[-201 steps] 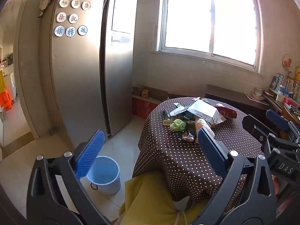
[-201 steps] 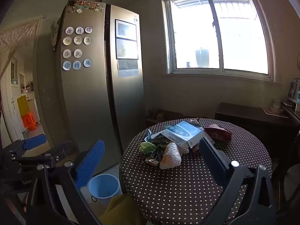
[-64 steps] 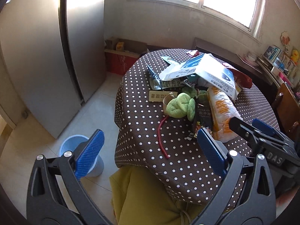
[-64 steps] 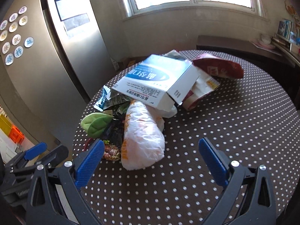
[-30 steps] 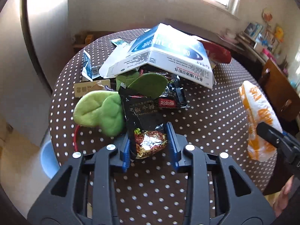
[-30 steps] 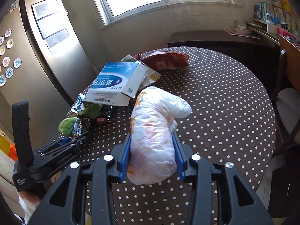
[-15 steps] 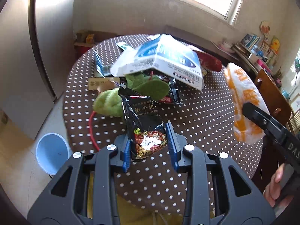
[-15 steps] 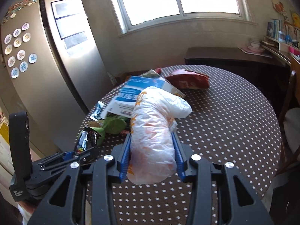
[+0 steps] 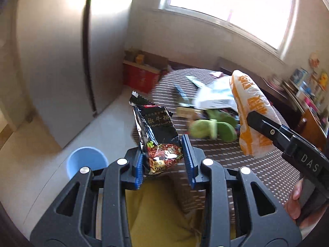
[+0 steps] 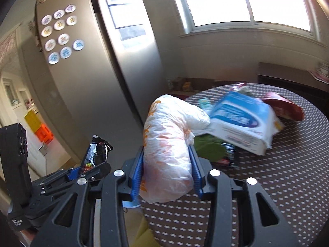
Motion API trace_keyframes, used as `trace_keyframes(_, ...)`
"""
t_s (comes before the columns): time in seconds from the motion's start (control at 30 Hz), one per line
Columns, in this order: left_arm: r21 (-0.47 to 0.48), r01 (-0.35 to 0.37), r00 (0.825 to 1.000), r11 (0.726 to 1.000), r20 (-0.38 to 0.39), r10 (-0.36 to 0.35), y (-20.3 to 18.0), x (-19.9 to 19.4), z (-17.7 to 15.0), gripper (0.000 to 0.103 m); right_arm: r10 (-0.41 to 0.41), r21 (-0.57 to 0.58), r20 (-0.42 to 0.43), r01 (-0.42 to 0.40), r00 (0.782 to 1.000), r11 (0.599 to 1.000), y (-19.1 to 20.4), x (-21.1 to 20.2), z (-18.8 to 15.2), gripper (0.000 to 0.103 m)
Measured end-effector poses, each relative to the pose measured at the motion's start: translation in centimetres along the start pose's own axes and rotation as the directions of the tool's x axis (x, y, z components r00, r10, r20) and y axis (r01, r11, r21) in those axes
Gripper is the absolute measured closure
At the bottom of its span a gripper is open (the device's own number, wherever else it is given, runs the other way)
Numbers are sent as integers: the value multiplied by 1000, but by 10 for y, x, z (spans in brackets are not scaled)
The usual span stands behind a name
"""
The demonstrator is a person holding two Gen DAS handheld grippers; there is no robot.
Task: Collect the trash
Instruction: 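Carry both items over the blue bin and open both tools to drop them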
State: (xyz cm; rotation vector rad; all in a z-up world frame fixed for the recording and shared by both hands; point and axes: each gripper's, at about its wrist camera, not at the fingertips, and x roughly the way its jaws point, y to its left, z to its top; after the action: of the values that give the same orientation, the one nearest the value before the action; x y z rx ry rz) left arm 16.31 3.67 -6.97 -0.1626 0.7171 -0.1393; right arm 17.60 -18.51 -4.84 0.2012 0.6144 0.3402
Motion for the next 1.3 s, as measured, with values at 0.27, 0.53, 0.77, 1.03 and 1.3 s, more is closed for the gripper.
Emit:
trace_keyframes(0.27, -91, -121, 993, 989, -10, 120, 66, -6, -2, 70, 144, -95, -64, -150, 988, 984, 68, 45, 3, 62)
trace_keyframes(0.53, -165, -219, 974, 962, -90, 206, 132, 21, -6, 70, 176, -129, -152, -196, 973, 972, 113, 116, 1, 62)
trace_keyframes(0.77, -193, -300, 949, 934, -159, 272, 187, 57, -6, 41, 155, -119, -234, -187, 960, 975, 138, 174, -6, 62)
trace_keyframes(1.03, -277, -391, 913, 878, -241, 330, 249, 80, -12, 28, 119, -163, -329, -181, 937, 970, 166, 227, -20, 62)
trace_keyframes(1.3, -328, -479, 873, 814, -276, 402, 278, 60, -24, 28, 160, -184, -446, -265, 880, 947, 210, 285, -43, 58)
